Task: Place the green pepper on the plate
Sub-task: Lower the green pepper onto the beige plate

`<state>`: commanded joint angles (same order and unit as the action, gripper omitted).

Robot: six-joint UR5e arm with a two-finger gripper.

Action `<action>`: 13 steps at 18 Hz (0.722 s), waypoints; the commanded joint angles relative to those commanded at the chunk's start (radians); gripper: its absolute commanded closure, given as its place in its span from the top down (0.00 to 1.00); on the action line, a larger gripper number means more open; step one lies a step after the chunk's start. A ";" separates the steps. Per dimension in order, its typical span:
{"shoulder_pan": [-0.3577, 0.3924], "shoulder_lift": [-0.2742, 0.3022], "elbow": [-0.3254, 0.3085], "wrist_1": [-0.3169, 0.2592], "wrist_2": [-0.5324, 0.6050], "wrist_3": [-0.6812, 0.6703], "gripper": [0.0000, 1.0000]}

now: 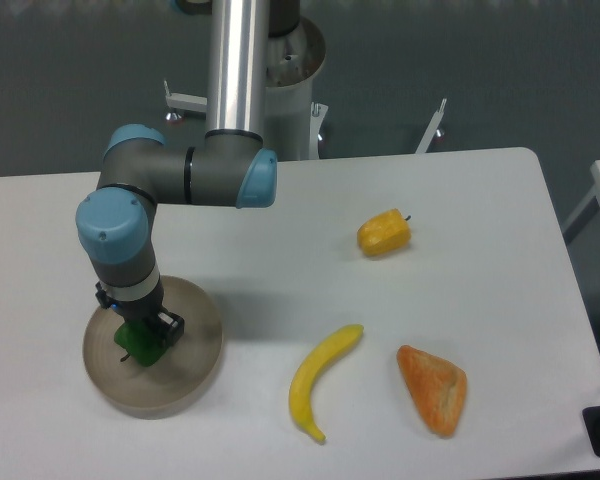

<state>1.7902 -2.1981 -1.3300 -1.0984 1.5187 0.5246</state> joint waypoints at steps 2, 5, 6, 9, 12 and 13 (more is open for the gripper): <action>0.000 -0.006 -0.002 0.017 -0.002 0.003 0.38; 0.002 -0.006 -0.002 0.017 0.002 0.015 0.39; 0.000 -0.006 -0.002 0.017 0.000 0.017 0.40; 0.002 -0.005 -0.002 0.017 0.002 0.015 0.58; 0.002 -0.003 0.000 0.015 0.003 0.015 0.97; 0.002 -0.002 0.000 0.015 0.003 0.014 1.00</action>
<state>1.7917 -2.1997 -1.3300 -1.0830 1.5217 0.5384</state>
